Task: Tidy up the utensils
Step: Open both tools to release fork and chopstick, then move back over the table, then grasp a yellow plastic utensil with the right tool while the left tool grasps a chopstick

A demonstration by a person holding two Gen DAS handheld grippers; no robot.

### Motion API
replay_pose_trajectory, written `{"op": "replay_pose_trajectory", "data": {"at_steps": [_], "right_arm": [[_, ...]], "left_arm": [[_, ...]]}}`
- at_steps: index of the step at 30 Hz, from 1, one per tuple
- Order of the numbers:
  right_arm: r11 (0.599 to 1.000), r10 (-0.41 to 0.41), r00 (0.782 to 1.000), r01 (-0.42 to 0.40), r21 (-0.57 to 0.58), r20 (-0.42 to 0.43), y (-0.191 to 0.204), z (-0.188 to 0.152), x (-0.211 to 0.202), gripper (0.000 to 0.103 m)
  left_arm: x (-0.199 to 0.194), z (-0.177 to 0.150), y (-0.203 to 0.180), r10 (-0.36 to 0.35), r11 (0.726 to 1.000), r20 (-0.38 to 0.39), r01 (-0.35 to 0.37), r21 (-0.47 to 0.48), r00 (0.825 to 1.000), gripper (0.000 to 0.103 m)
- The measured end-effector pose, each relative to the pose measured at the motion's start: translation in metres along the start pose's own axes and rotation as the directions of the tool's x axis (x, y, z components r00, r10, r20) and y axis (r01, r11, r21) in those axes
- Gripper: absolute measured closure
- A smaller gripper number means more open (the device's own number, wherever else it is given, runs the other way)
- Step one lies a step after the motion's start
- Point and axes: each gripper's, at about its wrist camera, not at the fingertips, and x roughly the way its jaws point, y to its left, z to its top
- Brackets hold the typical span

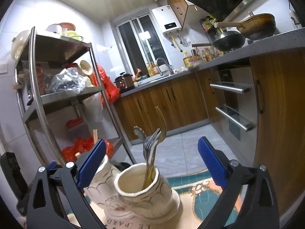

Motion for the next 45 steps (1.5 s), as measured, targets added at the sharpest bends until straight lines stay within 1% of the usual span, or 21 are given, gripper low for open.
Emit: {"op": "replay_pose_trajectory", "data": {"at_steps": [5,9,12,15,20,23,26,30,32,36,37,38,40,42,43,45], "right_arm": [[1.0,-0.015,0.999,0.016,0.011,-0.032,0.001,-0.013,-0.016,0.005],[0.999,-0.029,0.997,0.03,0.014,-0.077,-0.001,-0.034,-0.03,0.005],[0.999,-0.05,0.991,0.05,-0.004,-0.121,-0.002,-0.051,-0.039,0.005],[0.998,-0.061,0.986,0.06,-0.012,-0.154,-0.002,-0.063,-0.047,0.005],[0.996,-0.086,0.978,0.082,-0.027,-0.19,-0.004,-0.076,-0.06,0.005],[0.995,-0.098,0.97,0.092,-0.035,-0.222,-0.005,-0.084,-0.065,0.005],[0.994,-0.107,0.96,0.098,-0.047,-0.26,-0.006,-0.092,-0.067,0.005],[0.989,-0.134,0.939,0.109,-0.096,-0.316,-0.001,-0.101,-0.068,0.005],[0.987,-0.144,0.925,0.109,-0.12,-0.35,0.001,-0.106,-0.065,0.005],[0.984,-0.136,0.887,0.071,-0.162,-0.441,0.01,-0.118,-0.056,0.007],[0.983,-0.138,0.882,0.066,-0.174,-0.45,0.013,-0.12,-0.055,0.007],[0.981,-0.141,0.877,0.06,-0.187,-0.459,0.015,-0.122,-0.055,0.008],[0.978,-0.14,0.868,0.046,-0.203,-0.477,0.019,-0.125,-0.054,0.017],[0.976,-0.138,0.855,0.032,-0.214,-0.5,0.023,-0.128,-0.052,0.03],[0.976,-0.131,0.848,0.02,-0.215,-0.514,0.025,-0.13,-0.05,0.033],[0.977,-0.115,0.835,-0.002,-0.213,-0.537,0.027,-0.133,-0.048,0.043]], "left_arm": [[-0.024,-0.009,-0.003,0.013,1.0,-0.02,-0.012,0.021,1.0,0.005],[-0.04,-0.016,-0.008,0.013,0.999,-0.041,-0.011,0.042,0.999,0.005],[-0.046,-0.023,-0.008,-0.008,1.0,-0.084,0.009,0.011,0.996,0.005],[-0.052,-0.029,-0.008,-0.016,1.0,-0.117,0.014,-0.013,0.993,0.005],[-0.061,-0.042,-0.013,-0.019,1.0,-0.17,0.017,-0.013,0.985,0.005],[-0.063,-0.051,-0.018,-0.031,0.999,-0.216,0.027,-0.02,0.976,0.005],[-0.065,-0.057,-0.026,-0.032,0.999,-0.252,0.031,-0.008,0.967,0.005],[-0.064,-0.066,-0.03,-0.035,0.999,-0.289,0.036,-0.004,0.957,0.005],[-0.061,-0.07,-0.032,-0.038,0.999,-0.317,0.039,-0.004,0.948,0.005],[-0.055,-0.078,-0.037,-0.031,0.999,-0.35,0.039,0.018,0.936,0.005],[-0.055,-0.079,-0.038,-0.034,0.999,-0.356,0.044,0.02,0.934,0.006],[-0.053,-0.082,-0.039,-0.041,0.998,-0.368,0.053,0.022,0.929,0.006],[-0.051,-0.086,-0.041,-0.041,0.998,-0.387,0.06,0.035,0.921,0.006],[-0.047,-0.091,-0.045,-0.026,0.996,-0.406,0.058,0.068,0.913,0.006],[-0.045,-0.093,-0.046,-0.019,0.995,-0.412,0.056,0.079,0.911,0.006],[-0.042,-0.096,-0.047,-0.015,0.994,-0.425,0.059,0.091,0.905,0.006]]}}
